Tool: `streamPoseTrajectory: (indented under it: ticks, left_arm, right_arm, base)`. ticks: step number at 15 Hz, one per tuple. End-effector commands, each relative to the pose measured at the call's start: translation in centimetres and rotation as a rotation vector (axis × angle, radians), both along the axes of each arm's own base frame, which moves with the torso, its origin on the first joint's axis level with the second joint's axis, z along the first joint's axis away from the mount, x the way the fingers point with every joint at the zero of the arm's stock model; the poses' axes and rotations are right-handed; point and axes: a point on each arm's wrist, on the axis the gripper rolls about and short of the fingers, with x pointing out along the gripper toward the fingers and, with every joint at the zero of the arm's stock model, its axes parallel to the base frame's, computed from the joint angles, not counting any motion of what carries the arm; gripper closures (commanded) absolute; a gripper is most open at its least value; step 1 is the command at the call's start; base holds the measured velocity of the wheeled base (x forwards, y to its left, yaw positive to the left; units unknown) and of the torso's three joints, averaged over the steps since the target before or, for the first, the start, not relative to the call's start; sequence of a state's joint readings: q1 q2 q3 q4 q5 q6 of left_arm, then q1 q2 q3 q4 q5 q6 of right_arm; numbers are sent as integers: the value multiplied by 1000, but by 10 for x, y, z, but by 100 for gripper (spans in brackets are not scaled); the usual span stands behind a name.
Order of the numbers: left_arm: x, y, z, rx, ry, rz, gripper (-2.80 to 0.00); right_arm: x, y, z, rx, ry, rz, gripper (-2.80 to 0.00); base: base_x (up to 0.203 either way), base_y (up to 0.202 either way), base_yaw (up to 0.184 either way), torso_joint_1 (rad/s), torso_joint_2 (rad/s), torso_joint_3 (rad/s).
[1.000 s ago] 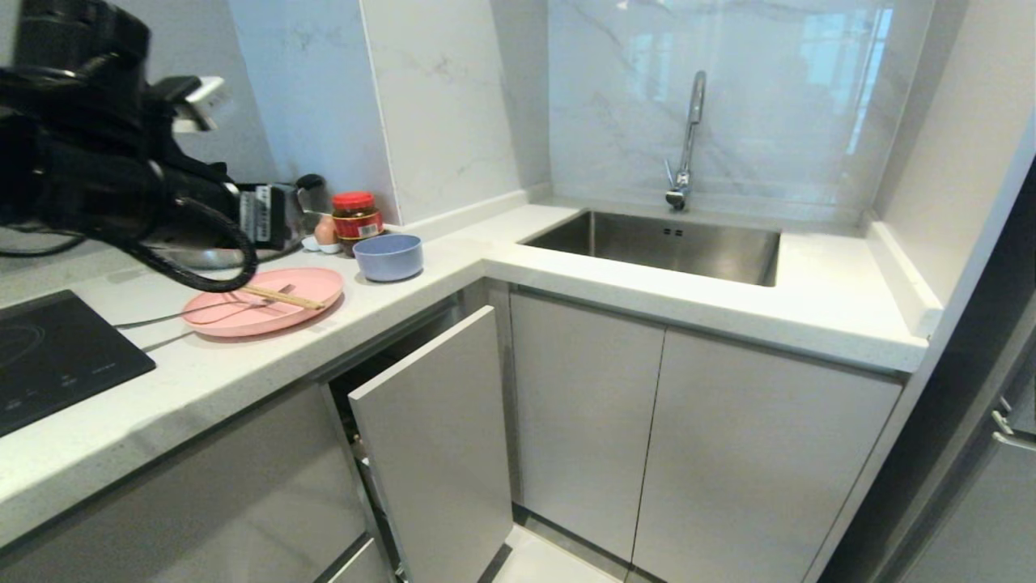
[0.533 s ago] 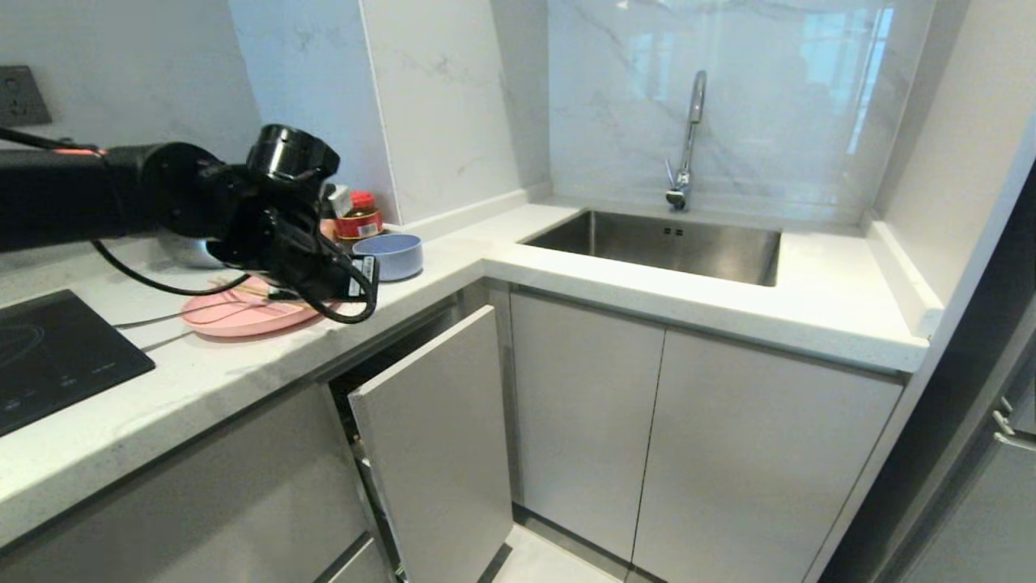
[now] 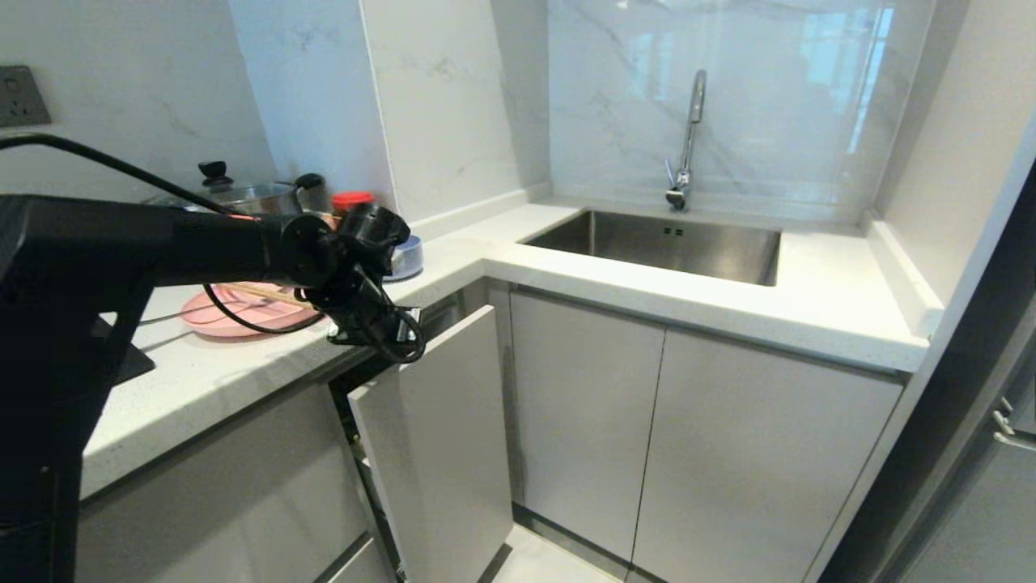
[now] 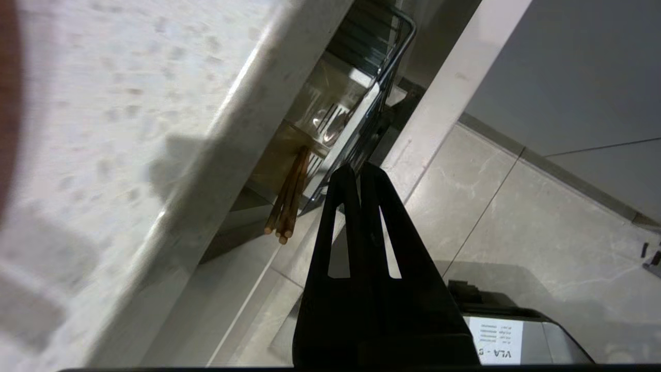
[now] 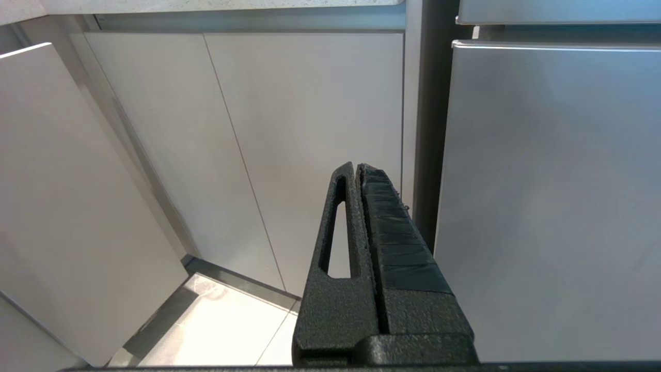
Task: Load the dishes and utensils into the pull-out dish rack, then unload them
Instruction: Open the cupboard
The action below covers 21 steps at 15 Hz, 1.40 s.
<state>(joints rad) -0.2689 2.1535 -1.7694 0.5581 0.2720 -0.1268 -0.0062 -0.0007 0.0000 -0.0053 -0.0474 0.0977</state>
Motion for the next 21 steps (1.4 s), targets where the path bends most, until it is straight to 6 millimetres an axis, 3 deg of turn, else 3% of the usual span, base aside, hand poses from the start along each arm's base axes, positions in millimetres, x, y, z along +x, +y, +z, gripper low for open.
streamPoseTrajectory:
  ticks: [1, 13, 21]
  left_arm:
    - [6, -2, -13, 24, 26, 13, 0]
    - [11, -12, -31, 54, 52, 21, 0]
    - [0, -28, -26, 34, 82, -6, 0]
  right_arm:
    - [0, 0, 0, 0, -3, 0, 0]
    - [0, 0, 0, 0, -3, 0, 0]
    - [0, 0, 0, 0, -4, 0, 0]
  base:
    - [0, 0, 0, 0, 0, 0]
    - [0, 0, 0, 0, 0, 0]
    - [0, 0, 0, 0, 0, 0]
